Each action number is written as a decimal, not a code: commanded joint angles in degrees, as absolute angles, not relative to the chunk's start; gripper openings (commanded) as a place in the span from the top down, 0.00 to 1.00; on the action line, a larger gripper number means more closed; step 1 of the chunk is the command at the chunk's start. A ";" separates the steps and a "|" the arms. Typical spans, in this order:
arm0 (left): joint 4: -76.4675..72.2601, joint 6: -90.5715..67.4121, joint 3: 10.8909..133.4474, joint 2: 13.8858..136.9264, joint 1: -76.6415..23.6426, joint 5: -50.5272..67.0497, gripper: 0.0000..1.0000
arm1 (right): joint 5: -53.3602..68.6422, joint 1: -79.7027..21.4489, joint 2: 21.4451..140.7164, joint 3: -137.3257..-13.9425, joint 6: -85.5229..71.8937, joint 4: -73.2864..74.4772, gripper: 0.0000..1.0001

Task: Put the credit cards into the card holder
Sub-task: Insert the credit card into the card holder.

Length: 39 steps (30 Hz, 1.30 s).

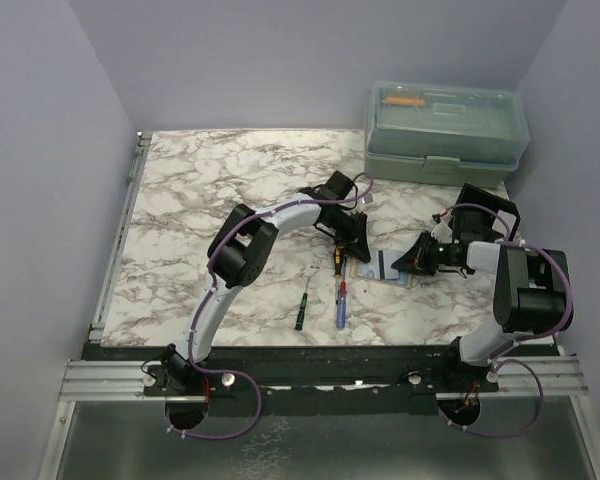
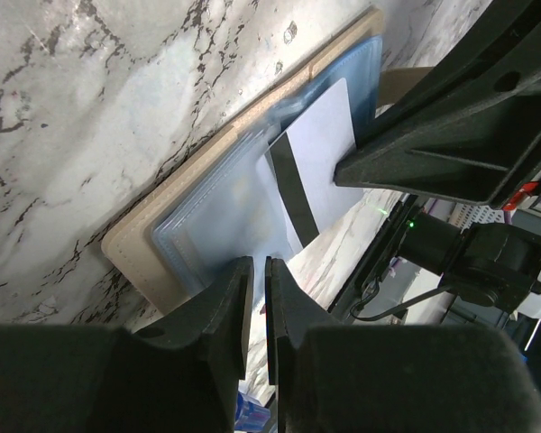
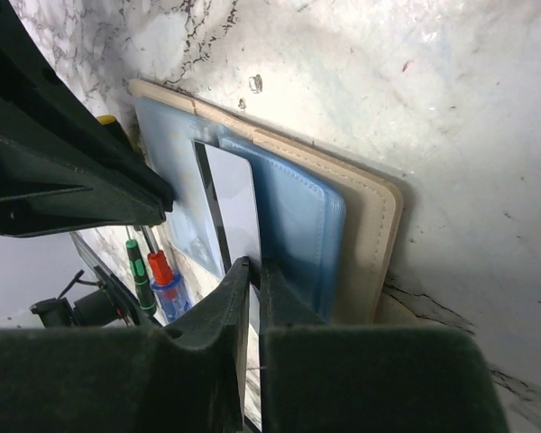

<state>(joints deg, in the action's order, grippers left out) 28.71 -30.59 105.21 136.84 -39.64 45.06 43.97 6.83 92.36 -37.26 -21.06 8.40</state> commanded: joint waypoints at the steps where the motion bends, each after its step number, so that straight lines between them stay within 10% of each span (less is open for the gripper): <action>1: 33.18 -28.02 103.72 140.10 -39.62 40.46 0.81 | 40.28 6.32 93.04 -34.46 -23.54 3.28 0.92; 12: 32.02 -29.30 103.37 138.77 -40.83 42.00 0.81 | 35.40 3.49 88.88 -28.36 -32.38 -6.21 0.84; 23: 31.84 -28.03 99.08 127.39 -40.16 34.22 0.51 | 30.31 3.45 84.74 -31.41 -29.05 5.79 0.65; 32: 31.20 -29.27 96.93 130.59 -40.65 28.86 0.85 | 34.70 3.50 85.69 -31.29 -29.62 3.59 0.69; 39: 29.60 -30.51 95.97 131.75 -42.86 30.13 0.92 | 39.75 1.99 87.56 -29.74 -33.75 -3.22 0.76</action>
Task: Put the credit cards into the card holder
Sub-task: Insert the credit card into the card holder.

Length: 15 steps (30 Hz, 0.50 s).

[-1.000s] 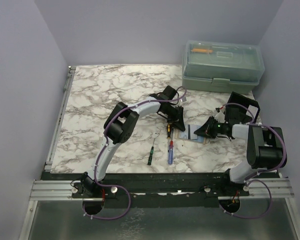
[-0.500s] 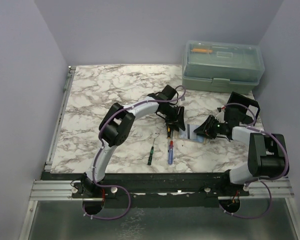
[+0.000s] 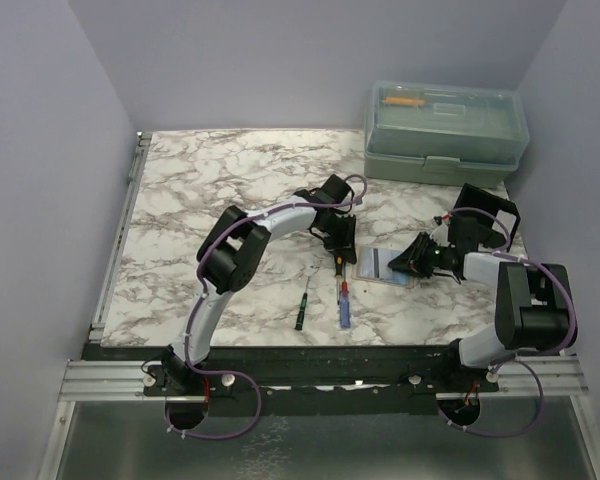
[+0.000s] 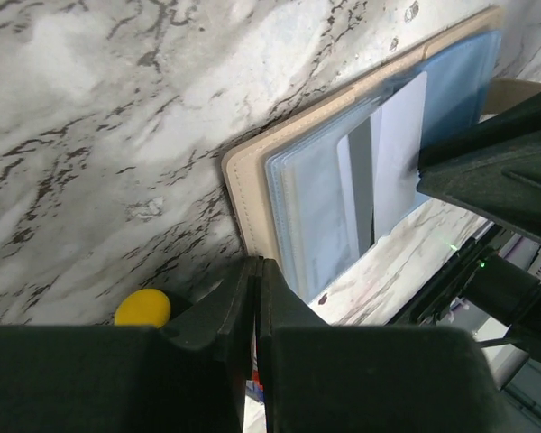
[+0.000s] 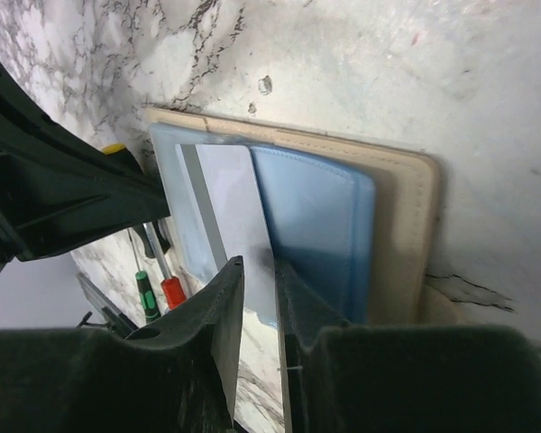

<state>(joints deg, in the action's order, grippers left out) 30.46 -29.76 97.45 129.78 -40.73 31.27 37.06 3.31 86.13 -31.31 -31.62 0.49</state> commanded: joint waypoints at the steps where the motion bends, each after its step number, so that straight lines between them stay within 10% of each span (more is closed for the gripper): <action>1: 29.24 -30.76 95.81 131.81 -43.07 30.56 0.92 | 40.14 1.29 87.66 -29.71 -34.72 -4.04 0.76; 15: 28.81 -31.11 95.52 128.78 -42.61 31.43 0.85 | 31.39 -3.52 83.06 -35.76 -33.16 7.77 0.66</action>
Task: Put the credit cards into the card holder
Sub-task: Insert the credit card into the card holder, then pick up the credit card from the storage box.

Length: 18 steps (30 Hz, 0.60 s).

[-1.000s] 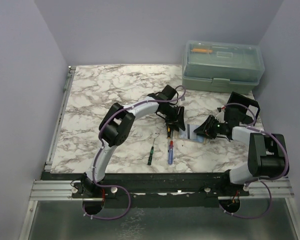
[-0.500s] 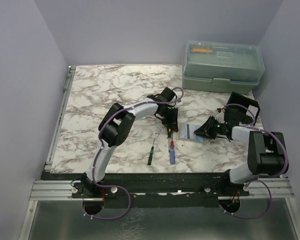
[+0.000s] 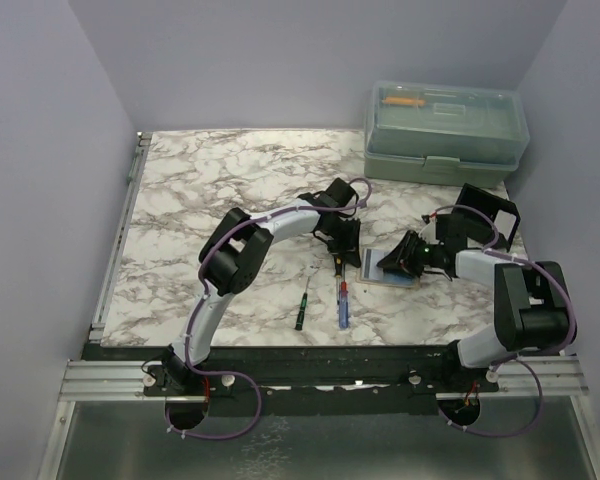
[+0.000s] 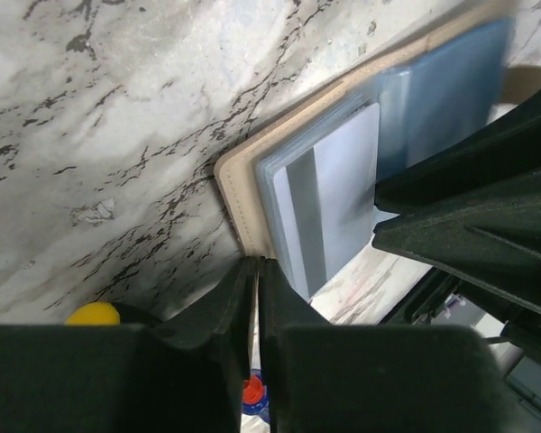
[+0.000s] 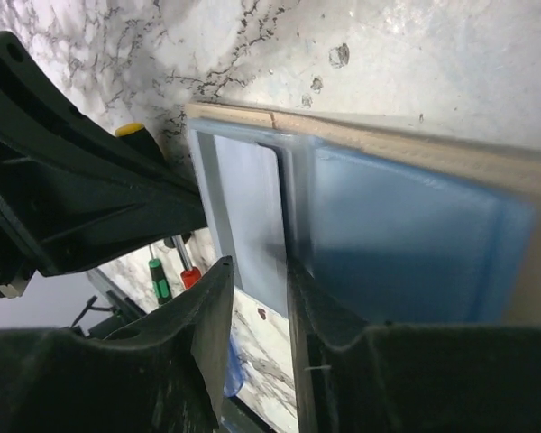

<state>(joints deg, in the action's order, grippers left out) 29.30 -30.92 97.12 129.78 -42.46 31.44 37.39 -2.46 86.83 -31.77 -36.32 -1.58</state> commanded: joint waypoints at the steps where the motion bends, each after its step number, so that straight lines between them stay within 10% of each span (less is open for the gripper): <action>1: 29.09 -31.11 95.29 127.70 -42.32 31.92 0.83 | 28.86 -3.52 81.38 -37.04 -31.81 11.02 0.65; 18: 31.93 -24.33 89.18 107.82 -42.48 39.69 0.43 | -9.15 12.17 83.75 -71.10 -15.44 37.23 0.32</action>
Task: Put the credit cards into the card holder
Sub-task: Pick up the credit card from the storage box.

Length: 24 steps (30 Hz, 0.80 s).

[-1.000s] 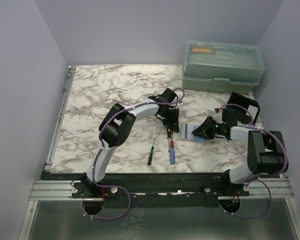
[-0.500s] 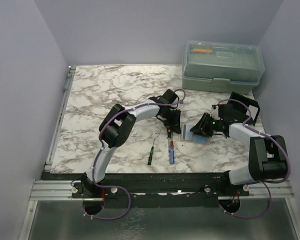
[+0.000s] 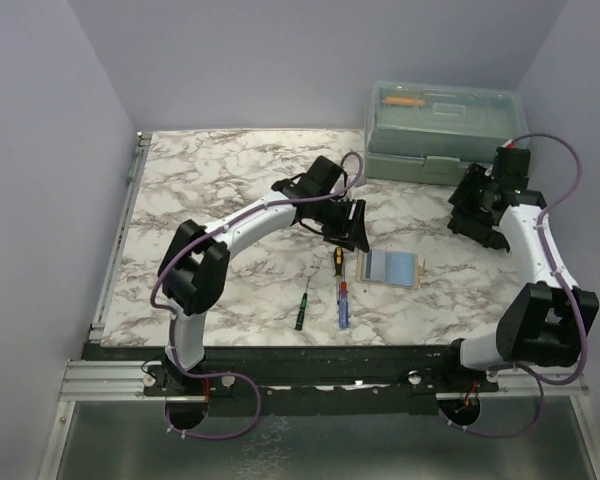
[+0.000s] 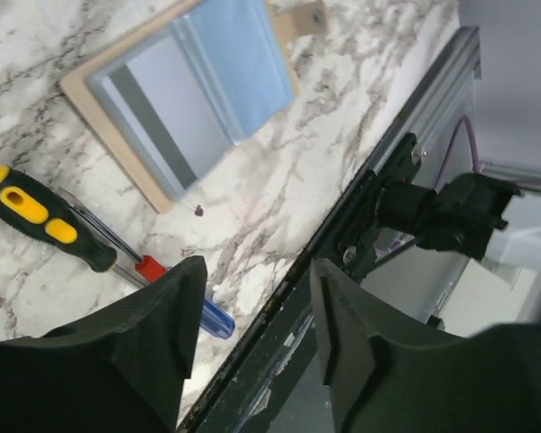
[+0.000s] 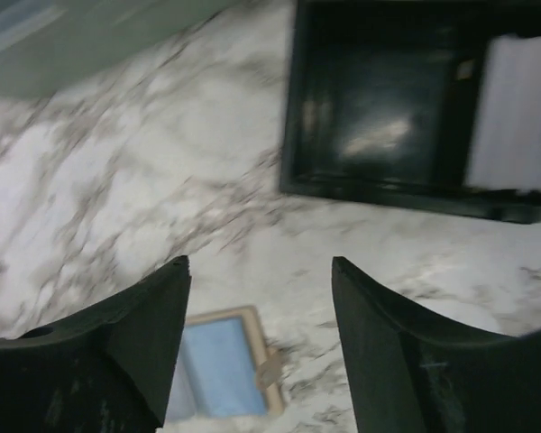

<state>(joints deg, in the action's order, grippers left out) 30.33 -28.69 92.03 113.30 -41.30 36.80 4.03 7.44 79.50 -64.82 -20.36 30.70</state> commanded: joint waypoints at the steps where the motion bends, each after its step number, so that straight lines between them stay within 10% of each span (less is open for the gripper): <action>1: 31.91 -23.66 88.36 106.81 -43.11 38.96 0.40 | -10.80 13.11 85.30 -73.28 -14.75 37.72 0.29; 9: 31.69 -23.38 87.09 103.97 -46.84 39.00 0.23 | -9.92 20.57 98.19 -83.11 -11.21 37.02 0.20; 24: 30.50 -24.74 86.90 105.73 -44.33 41.69 0.22 | -18.34 20.67 111.10 -87.63 -7.49 37.01 0.20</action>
<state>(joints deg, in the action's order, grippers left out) 31.38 -24.40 87.59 105.84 -45.78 38.59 -13.30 20.58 110.67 -88.09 -9.56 37.19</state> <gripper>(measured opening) 0.779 0.801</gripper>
